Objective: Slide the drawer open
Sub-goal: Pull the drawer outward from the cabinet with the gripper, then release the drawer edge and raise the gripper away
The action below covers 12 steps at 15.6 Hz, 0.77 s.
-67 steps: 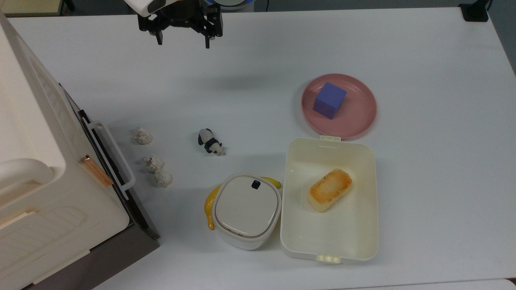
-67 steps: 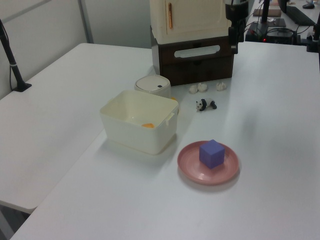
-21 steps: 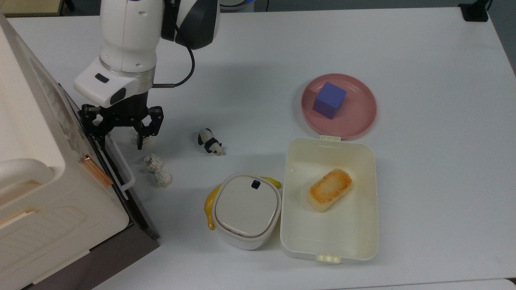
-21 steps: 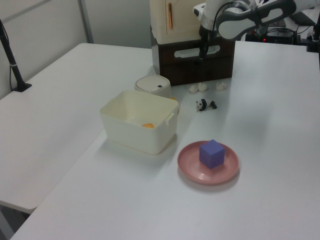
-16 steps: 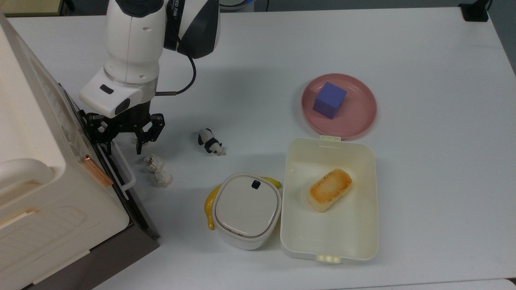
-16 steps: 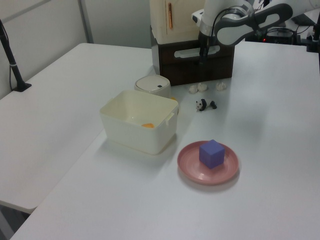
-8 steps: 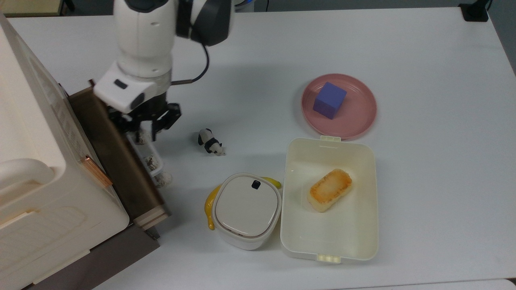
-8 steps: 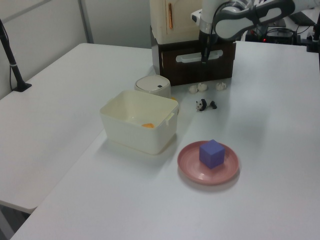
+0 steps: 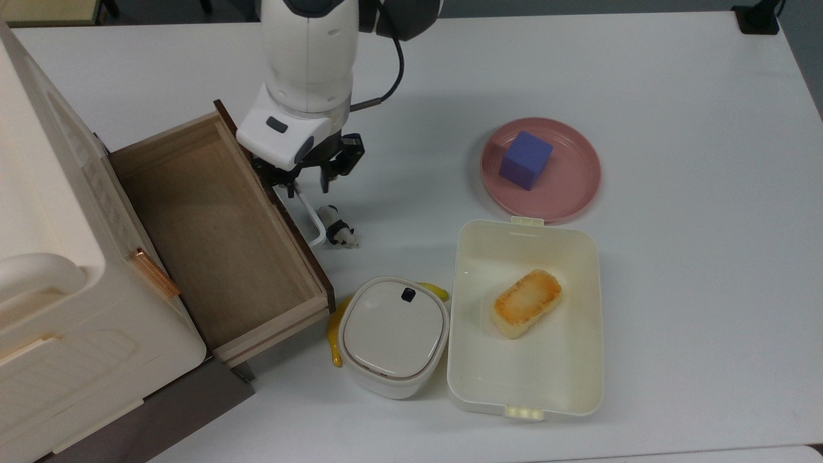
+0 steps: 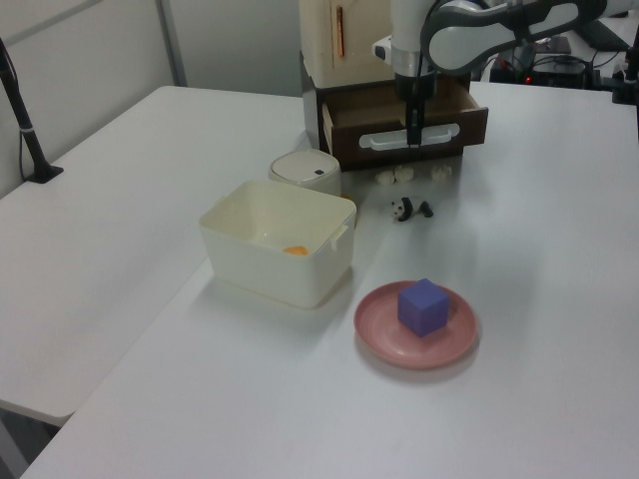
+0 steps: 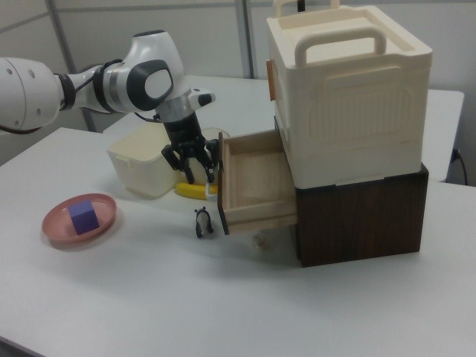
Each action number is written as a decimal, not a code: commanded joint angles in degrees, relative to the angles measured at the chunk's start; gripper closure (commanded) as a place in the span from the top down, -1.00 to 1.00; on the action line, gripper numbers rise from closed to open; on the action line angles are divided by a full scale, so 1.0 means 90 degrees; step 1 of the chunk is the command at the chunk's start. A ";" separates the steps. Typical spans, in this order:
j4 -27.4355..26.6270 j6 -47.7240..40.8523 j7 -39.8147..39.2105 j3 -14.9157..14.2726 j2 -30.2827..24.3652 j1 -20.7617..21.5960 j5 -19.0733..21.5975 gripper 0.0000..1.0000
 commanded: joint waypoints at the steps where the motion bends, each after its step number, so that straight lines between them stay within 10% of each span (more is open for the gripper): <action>1: -0.0180 -0.0252 0.1257 0.0212 -0.0378 0.0094 0.0159 1.00; 12: -0.0600 -0.2088 0.1914 0.0340 -0.1853 0.0006 0.0169 1.00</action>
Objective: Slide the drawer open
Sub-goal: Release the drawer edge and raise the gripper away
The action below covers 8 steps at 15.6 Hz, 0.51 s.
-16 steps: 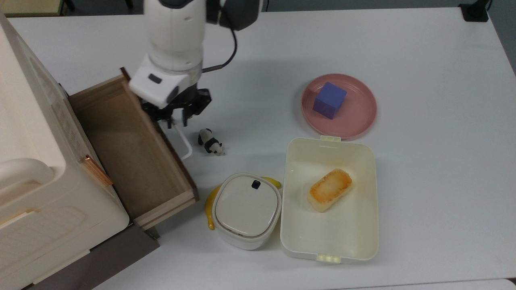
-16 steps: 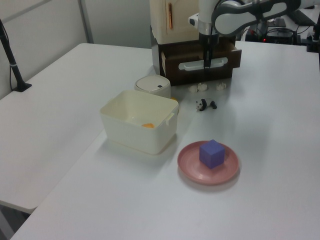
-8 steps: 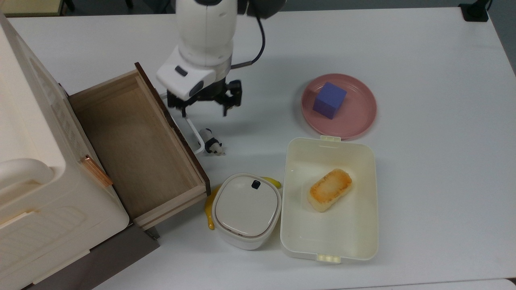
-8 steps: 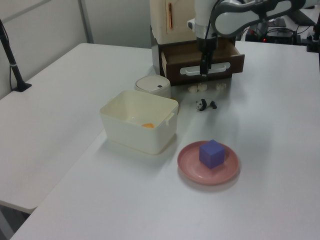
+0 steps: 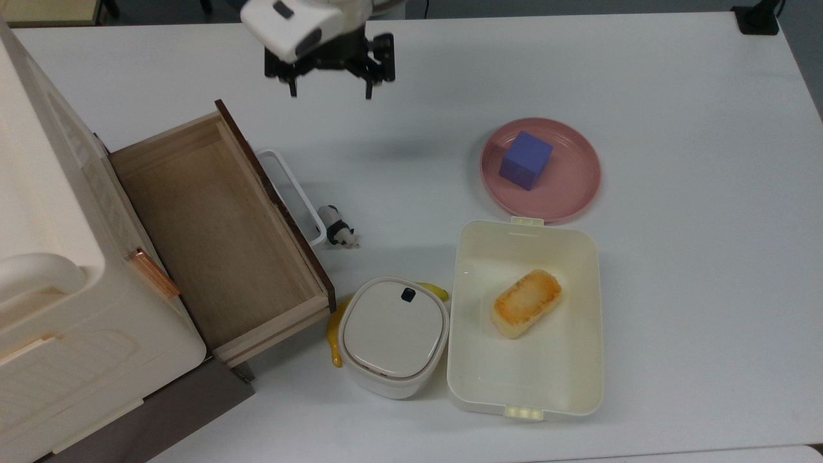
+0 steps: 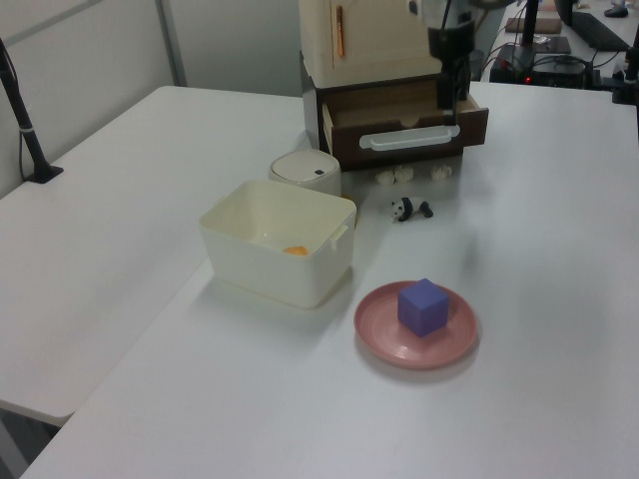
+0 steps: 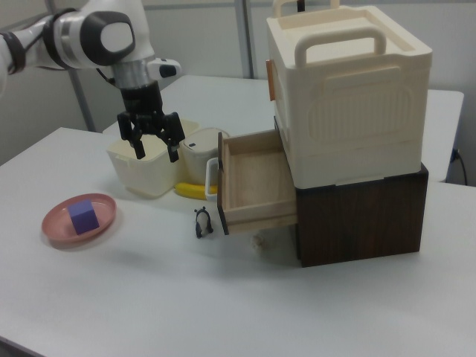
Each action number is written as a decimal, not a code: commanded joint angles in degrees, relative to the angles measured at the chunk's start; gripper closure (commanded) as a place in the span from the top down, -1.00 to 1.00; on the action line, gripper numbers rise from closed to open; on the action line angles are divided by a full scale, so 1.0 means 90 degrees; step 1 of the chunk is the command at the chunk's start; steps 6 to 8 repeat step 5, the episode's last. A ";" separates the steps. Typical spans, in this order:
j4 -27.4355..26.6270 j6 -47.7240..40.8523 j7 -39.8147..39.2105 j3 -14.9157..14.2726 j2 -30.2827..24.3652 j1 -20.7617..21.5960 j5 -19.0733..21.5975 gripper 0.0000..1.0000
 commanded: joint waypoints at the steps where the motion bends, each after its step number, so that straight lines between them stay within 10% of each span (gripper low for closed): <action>1: -0.0502 -0.0118 0.0509 -0.0009 -0.0511 0.0011 0.0105 1.00; 8: -0.0463 -0.0031 0.0403 -0.0019 -0.0511 -0.0106 0.0105 1.00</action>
